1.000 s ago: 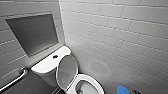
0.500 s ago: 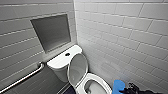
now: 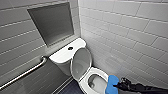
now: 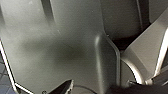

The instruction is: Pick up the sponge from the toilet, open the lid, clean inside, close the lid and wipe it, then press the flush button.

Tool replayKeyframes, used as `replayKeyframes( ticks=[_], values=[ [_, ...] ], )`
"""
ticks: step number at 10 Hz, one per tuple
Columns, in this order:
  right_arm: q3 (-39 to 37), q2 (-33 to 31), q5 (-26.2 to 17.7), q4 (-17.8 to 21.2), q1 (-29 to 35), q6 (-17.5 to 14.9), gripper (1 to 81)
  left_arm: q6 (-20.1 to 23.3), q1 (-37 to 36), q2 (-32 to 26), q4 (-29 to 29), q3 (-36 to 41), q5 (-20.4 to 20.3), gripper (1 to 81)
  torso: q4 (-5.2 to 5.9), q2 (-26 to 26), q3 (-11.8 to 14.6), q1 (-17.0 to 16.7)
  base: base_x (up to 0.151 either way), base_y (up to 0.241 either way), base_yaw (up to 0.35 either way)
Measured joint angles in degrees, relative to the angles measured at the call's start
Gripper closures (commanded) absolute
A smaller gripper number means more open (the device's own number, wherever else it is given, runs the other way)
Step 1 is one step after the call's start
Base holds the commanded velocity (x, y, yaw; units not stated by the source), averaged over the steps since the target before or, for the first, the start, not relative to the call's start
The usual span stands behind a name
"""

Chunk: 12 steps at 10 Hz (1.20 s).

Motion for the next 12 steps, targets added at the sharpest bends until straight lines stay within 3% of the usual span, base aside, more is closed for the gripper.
replayKeyframes(
  ticks=[6,12],
  values=[
    [-2.12,3.52,-2.6,0.05,6.18,0.01,81.1,0.0,0.06,2.04,-0.09,-3.18,-0.02,1.0,0.02,0.04,-0.13,0.0,0.0,0.0,0.0],
    [-6.84,8.01,-4.5,0.05,8.72,0.01,81.1,0.0,6.29,3.69,-0.83,-3.18,-0.9,1.0,0.05,0.06,-0.13,0.0,0.0,0.0,0.0]
  ],
)
